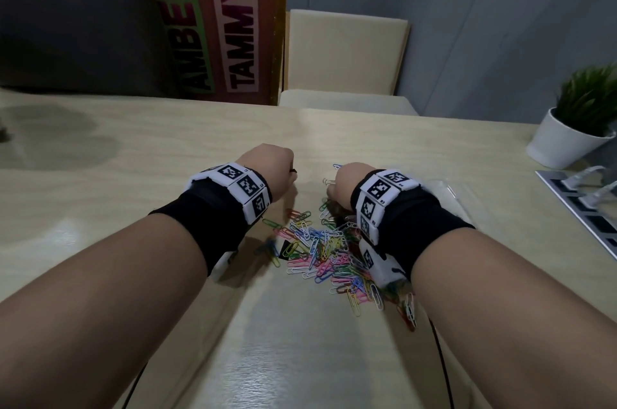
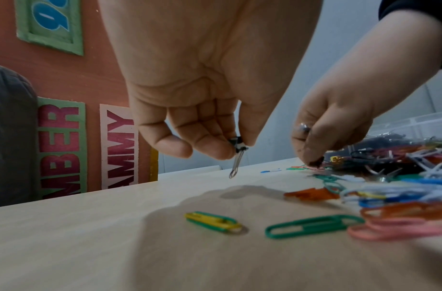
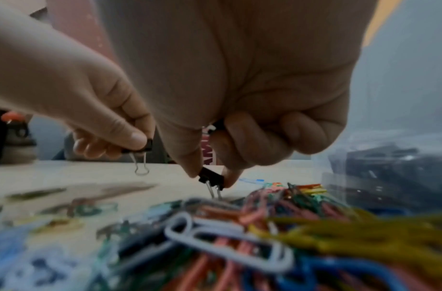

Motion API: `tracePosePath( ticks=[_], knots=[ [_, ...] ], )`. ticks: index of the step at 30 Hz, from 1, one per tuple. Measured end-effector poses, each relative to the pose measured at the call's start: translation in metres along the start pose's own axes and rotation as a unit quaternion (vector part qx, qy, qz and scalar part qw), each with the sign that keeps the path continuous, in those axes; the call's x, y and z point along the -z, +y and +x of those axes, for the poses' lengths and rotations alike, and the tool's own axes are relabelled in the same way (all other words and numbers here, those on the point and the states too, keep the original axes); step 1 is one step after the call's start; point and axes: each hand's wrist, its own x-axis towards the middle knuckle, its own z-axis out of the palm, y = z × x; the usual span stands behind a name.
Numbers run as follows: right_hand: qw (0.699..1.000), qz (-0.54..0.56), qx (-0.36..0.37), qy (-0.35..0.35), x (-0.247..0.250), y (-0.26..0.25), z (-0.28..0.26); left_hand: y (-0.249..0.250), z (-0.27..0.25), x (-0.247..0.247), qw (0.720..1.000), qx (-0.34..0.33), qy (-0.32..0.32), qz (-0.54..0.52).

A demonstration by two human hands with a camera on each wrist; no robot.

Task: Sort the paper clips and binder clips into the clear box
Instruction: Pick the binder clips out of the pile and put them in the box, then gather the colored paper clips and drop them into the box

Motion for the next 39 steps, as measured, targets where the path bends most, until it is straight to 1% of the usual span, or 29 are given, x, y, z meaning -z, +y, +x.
tracePosePath(
  ticks=[4, 6, 8, 12, 14, 17, 19, 21, 23, 25, 28, 30, 31, 33, 37, 39],
  knots=[
    [0.997, 0.048, 0.0, 0.055, 0.02, 0.018, -0.013, 0.011, -0.003, 0.008, 1.0, -0.005, -0.009, 0.004],
    [0.994, 0.067, -0.018, 0.084, 0.03, 0.035, -0.023, 0.022, -0.006, 0.013, 1.0, -0.017, 0.0, -0.012],
    [0.99, 0.089, -0.048, 0.099, 0.039, 0.054, -0.035, 0.036, -0.01, 0.017, 0.999, -0.032, 0.01, -0.043],
    [0.986, 0.076, -0.118, 0.087, 0.047, 0.088, -0.059, 0.07, -0.015, 0.018, 0.992, -0.072, 0.037, -0.092],
    [0.984, 0.068, -0.15, 0.062, 0.045, 0.1, -0.068, 0.087, -0.016, 0.019, 0.987, -0.093, 0.053, -0.117],
    [0.983, 0.074, -0.164, 0.041, 0.037, 0.11, -0.073, 0.11, -0.013, 0.019, 0.982, -0.113, 0.058, -0.143],
    [0.983, 0.08, -0.162, 0.033, 0.033, 0.112, -0.074, 0.124, -0.01, 0.017, 0.98, -0.117, 0.051, -0.152],
    [0.985, 0.081, -0.153, 0.025, 0.03, 0.112, -0.075, 0.134, -0.007, 0.014, 0.982, -0.118, 0.03, -0.146],
    [0.99, 0.068, -0.127, 0.01, 0.03, 0.113, -0.076, 0.141, -0.004, 0.011, 0.985, -0.119, -0.004, -0.127],
    [0.994, 0.056, -0.097, 0.0, 0.031, 0.114, -0.08, 0.142, -0.003, 0.008, 0.987, -0.118, -0.021, -0.106],
    [0.995, 0.065, -0.074, 0.031, 0.032, 0.114, -0.085, 0.139, -0.004, 0.003, 0.991, -0.102, -0.029, -0.086],
    [0.993, 0.082, -0.058, 0.056, 0.032, 0.114, -0.085, 0.137, -0.005, 0.0, 0.993, -0.09, -0.049, -0.06],
    [0.994, 0.084, -0.044, 0.058, 0.031, 0.113, -0.084, 0.136, -0.005, -0.002, 0.993, -0.088, -0.059, -0.055],
    [0.997, 0.057, -0.02, 0.043, 0.027, 0.11, -0.081, 0.136, -0.005, -0.005, 0.991, -0.087, -0.069, -0.071],
    [0.999, -0.044, -0.008, 0.004, 0.015, 0.104, -0.07, 0.136, -0.003, -0.006, 0.989, -0.083, -0.072, -0.095],
    [0.999, -0.053, -0.006, 0.004, 0.013, 0.104, -0.065, 0.136, -0.002, -0.006, 0.989, -0.083, -0.071, -0.098]
  ],
)
